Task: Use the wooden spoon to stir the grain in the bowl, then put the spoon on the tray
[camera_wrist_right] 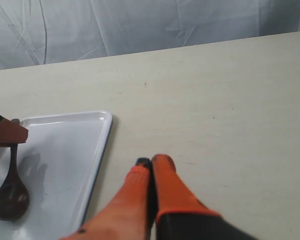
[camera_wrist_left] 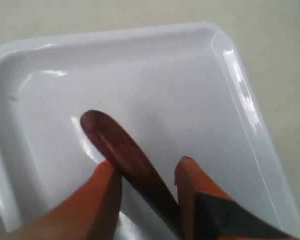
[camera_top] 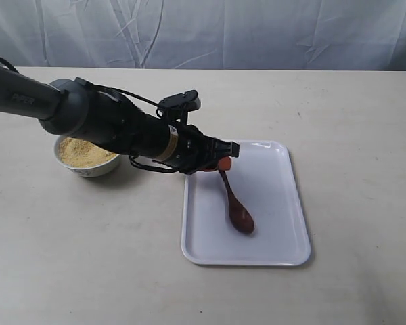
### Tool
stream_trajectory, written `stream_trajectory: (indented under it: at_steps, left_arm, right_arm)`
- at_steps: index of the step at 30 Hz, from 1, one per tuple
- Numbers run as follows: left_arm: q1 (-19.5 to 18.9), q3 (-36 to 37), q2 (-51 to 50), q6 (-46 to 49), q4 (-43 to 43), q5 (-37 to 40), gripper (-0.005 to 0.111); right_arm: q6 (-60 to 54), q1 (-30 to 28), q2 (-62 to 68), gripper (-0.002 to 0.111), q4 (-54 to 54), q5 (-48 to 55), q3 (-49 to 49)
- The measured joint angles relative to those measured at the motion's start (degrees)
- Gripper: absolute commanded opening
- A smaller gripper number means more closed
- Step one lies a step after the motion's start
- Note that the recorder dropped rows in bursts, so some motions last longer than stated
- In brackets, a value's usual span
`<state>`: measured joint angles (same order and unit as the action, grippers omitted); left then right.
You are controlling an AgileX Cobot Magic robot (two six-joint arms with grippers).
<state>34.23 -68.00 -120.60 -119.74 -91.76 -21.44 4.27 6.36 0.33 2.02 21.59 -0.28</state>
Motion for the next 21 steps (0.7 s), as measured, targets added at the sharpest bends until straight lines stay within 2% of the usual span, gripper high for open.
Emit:
stream_trajectory:
  at_steps: [7,13,14,16,17,18,21]
  left_arm:
    - [0.0,0.0,0.0,0.0,-1.62,0.92,0.037]
    - [0.0,-0.24,0.0,0.0,-1.76,-3.42,0.036]
    - [0.0,-0.23,0.0,0.0,-1.74,-3.42,0.033]
    - [0.0,-0.23,0.1,0.0,-2.02,-2.74,0.017]
    - [0.0,-0.23,0.45,0.0,-2.13,-2.19,0.003]
    - [-0.25,-0.23,1.71,0.0,-2.34,-1.08,0.0]
    - [-1.44,-0.37,6.65,0.0,-5.71,1.73,0.0]
  right_arm:
    - [0.0,0.0,0.0,0.002,0.0,0.0,0.0]
    - [0.0,0.0,0.0,0.002,0.0,0.0,0.0]
    - [0.0,0.0,0.0,0.002,0.0,0.0,0.0]
    - [0.0,0.0,0.0,0.002,0.0,0.0,0.0]
    - [0.0,0.0,0.0,0.002,0.0,0.0,0.0]
    - [0.0,0.0,0.0,0.002,0.0,0.0,0.0]
    - [0.0,0.0,0.0,0.002,0.0,0.0,0.0]
